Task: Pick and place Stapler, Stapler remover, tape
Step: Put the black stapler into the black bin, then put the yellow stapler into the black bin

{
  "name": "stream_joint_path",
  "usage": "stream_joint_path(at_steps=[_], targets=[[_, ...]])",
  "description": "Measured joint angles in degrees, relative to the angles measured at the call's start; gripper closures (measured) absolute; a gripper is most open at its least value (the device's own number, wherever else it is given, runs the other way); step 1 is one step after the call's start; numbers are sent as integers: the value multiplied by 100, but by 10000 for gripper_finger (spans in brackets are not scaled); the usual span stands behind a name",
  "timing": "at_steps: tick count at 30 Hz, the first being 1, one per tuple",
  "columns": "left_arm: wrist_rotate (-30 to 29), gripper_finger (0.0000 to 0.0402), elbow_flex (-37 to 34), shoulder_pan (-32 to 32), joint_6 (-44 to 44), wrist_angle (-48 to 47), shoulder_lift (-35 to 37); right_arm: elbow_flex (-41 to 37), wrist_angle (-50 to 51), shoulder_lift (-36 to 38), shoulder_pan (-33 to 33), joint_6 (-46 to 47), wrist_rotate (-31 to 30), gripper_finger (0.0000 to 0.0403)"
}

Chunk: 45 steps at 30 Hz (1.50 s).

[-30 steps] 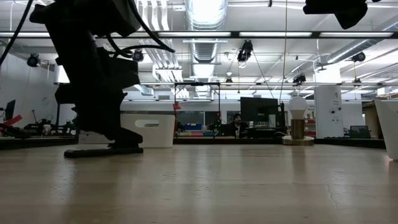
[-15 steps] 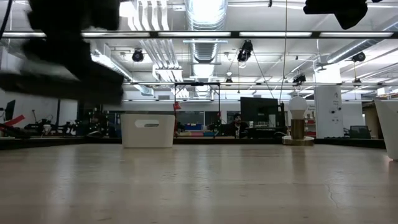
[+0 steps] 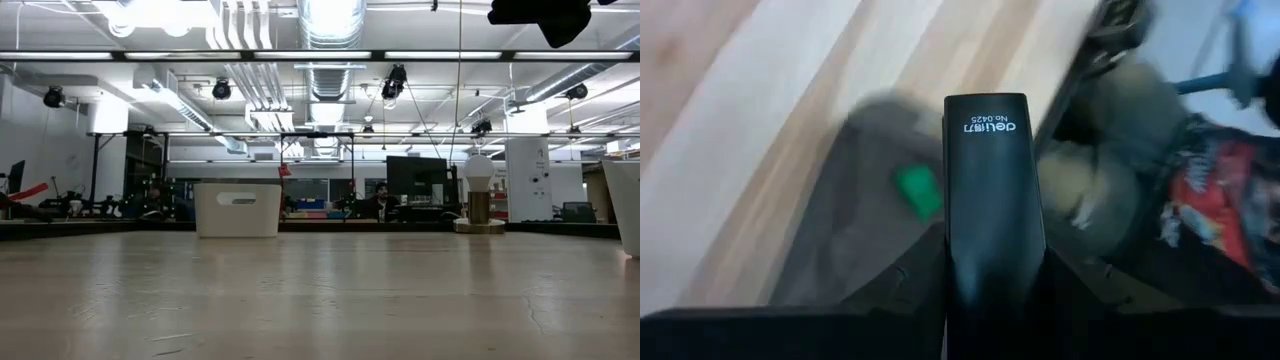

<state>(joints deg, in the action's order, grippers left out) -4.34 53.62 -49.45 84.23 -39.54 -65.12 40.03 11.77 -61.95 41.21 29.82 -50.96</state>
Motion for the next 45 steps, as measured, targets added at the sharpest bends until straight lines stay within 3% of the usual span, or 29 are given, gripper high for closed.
stream_joint_path(at_steps=[4,10,16,21,35,41,45], targets=[[-115,272,-52,-581,755,-31,-297,-2,-1,0,-2,-2,0,331],[-382,271,-79,-702,827,-15,-880,-2,-9,0,-4,-22,-4,342],[111,271,-153,-702,846,-20,-1439,-2,-15,0,-2,-22,-4,346],[184,268,-153,-689,885,-7,-1654,-2,-17,0,-2,-22,-7,340],[138,183,-157,-623,1445,-361,-1355,-2,-17,0,2,3,-7,349],[-712,181,-16,-547,990,-99,-1091,-9,-15,0,2,0,-3,349],[-1863,181,237,-401,373,68,-955,-9,-15,0,-2,0,-2,349]])
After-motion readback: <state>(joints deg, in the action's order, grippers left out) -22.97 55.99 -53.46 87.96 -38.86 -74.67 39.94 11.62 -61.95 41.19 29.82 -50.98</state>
